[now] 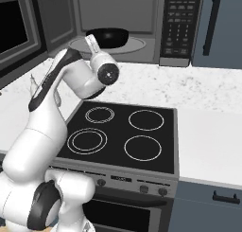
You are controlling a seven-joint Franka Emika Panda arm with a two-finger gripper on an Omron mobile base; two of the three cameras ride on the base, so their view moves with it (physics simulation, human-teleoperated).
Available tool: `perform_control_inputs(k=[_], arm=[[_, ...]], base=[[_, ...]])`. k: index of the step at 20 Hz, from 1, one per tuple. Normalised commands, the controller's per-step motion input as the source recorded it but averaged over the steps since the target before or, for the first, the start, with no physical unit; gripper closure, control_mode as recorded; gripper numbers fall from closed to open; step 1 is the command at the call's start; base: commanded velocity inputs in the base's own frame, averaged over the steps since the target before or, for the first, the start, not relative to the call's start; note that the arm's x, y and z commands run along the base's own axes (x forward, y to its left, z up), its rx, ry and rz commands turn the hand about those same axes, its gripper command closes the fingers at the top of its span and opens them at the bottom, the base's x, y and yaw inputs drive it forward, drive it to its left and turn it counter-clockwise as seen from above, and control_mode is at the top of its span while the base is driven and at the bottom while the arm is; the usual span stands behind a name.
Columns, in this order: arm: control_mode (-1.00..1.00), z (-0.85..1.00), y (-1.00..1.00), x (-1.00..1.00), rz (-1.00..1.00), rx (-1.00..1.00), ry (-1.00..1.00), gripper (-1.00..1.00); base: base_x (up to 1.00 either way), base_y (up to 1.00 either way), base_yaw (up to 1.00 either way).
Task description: Open the microwave, place the bowl with waffle inside the microwave, then close the microwave door and turn it on.
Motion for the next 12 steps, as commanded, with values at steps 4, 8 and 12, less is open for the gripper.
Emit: perform_control_inputs(k=[4, 8, 12], arm=[[-1.00, -0.15, -0.05, 0.04, -0.14, -0.31, 0.01, -1.00], [-1.00, -0.32, -0.02, 0.08, -0.02, -0.26, 0.05, -1.00], [-1.00, 0.00, 0.00, 0.00, -0.11, -0.33, 0.00, -1.00]], base=[[0.00, 0.00, 0.00], [0.00, 0.00, 0.00], [0.00, 0.00, 0.00]])
